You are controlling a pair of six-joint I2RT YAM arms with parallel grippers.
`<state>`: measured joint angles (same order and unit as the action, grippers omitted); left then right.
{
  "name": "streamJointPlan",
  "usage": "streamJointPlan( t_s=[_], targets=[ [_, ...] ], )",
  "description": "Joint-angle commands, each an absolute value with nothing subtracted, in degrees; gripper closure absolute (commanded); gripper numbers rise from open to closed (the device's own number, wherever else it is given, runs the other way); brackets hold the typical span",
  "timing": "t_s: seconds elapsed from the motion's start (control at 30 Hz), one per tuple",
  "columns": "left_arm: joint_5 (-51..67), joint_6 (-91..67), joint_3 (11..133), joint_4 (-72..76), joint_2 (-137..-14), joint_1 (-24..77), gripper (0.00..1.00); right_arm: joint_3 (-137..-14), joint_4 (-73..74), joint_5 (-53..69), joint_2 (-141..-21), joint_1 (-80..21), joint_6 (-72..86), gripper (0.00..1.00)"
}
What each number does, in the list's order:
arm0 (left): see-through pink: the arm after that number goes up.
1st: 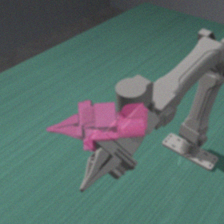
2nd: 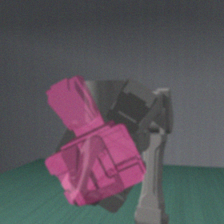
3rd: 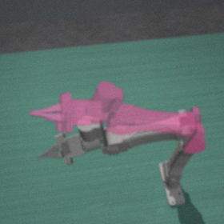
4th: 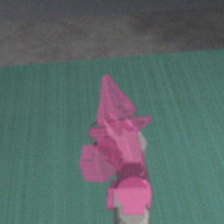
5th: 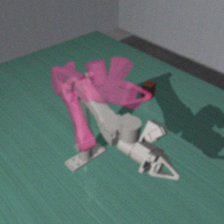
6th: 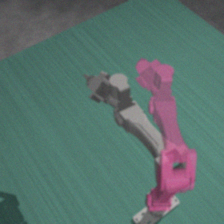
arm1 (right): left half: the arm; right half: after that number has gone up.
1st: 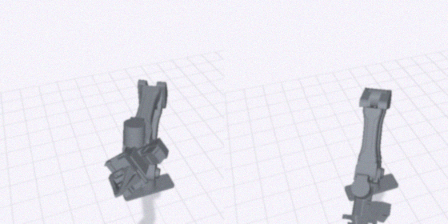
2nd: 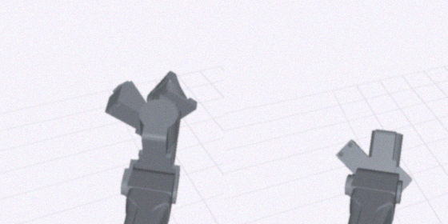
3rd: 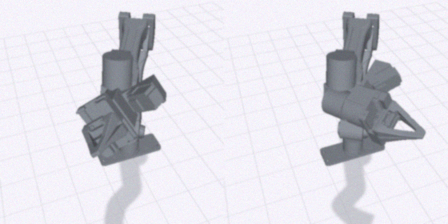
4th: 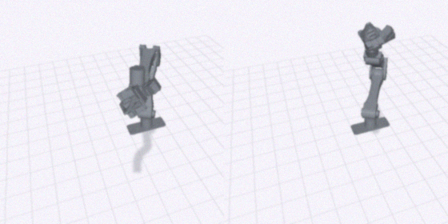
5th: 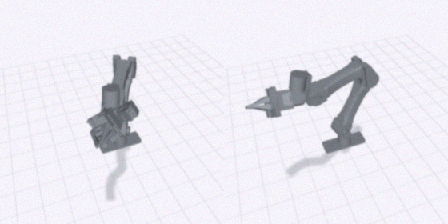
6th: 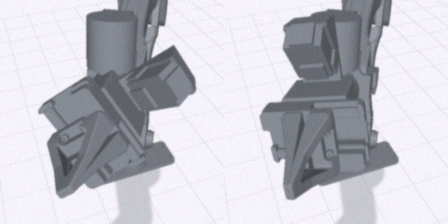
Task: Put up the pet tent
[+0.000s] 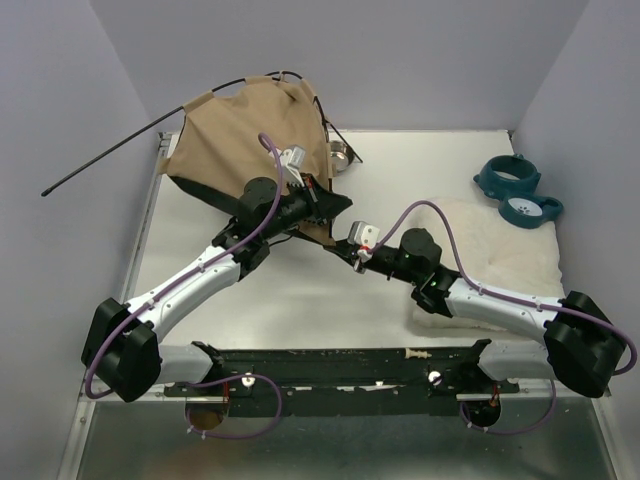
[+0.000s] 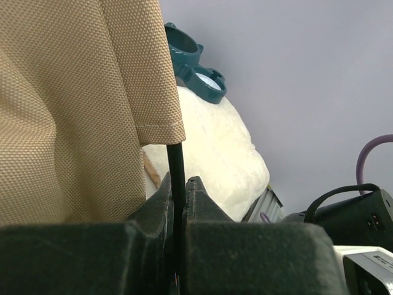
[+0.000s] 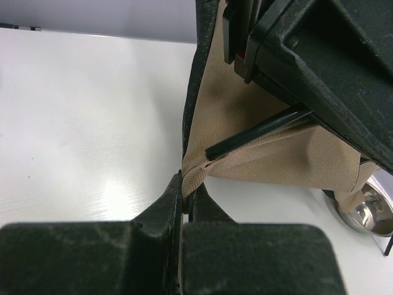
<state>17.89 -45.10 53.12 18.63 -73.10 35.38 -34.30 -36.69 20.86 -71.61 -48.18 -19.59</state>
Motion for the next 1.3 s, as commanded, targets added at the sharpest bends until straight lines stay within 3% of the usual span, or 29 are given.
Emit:
streamJointPlan(
  t_s=[0.0,1.27],
  targets=[
    [10.1,-43.2,56.6,18.6,-73.9,33.7,1.0,-32.6,-34.7,24.8,-71.1,-50.4,-21.5,0.99],
    [5.5,-43.6,59.3,12.7,-76.2,33.9,1.0,-32.9,-34.1,25.0,-71.7,-51.5,-26.1,0.99]
  ],
)
